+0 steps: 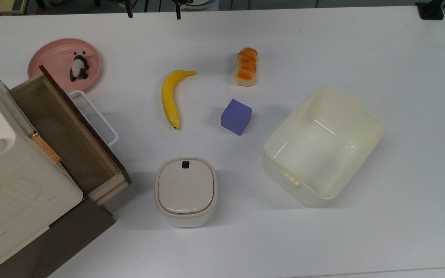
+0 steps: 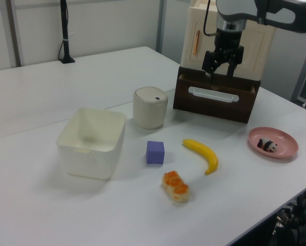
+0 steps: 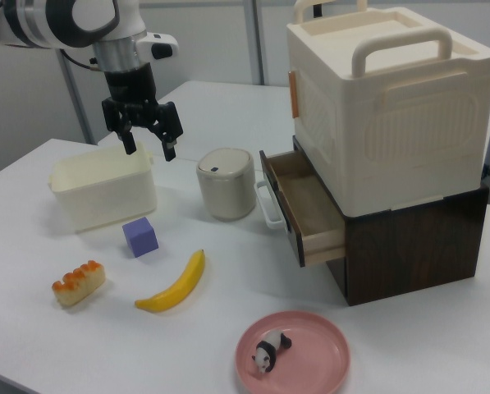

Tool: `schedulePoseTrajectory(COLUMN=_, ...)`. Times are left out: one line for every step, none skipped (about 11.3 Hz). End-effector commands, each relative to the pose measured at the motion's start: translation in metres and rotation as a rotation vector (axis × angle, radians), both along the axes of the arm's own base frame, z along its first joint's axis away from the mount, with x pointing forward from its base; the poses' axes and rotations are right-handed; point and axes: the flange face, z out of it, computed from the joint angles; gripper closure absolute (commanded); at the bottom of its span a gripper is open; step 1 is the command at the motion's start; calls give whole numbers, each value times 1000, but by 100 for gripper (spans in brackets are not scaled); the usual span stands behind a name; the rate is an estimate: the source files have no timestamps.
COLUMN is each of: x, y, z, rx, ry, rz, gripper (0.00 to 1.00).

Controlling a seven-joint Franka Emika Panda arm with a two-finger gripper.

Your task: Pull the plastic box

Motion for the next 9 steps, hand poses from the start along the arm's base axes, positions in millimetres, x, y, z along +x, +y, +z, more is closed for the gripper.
schedulePoseTrajectory(x=2, y=-3, z=-5, rx=-37, ry=-7, rz=-3, gripper=0)
schedulePoseTrajectory(x=4, y=-4, z=-9, rx=-45, ry=-1, rz=-2, gripper=0)
schedulePoseTrajectory(x=7, y=-8, z=-7, rx=-47, ry=-5, rz=-8, gripper=0)
schedulePoseTrajectory(x=7, y=-9, z=-8, rx=-47, ry=-3, rz=-10, gripper=0)
schedulePoseTrajectory(x=7, y=-8, z=-9, rx=-47, ry=-2, rz=-10, gripper=0)
schedulePoseTrajectory(x=8, y=-9, z=-11, rx=-47, ry=1, rz=-14, gripper=0)
schedulePoseTrajectory(x=8, y=-9, z=-10, rx=-48, ry=-1, rz=-16, gripper=0)
schedulePoseTrajectory(x=8, y=-11, z=-10, rx=-48, ry=-2, rz=-11, gripper=0)
schedulePoseTrajectory(x=9, y=-12, z=-11, rx=-48, ry=-3, rz=-13, gripper=0)
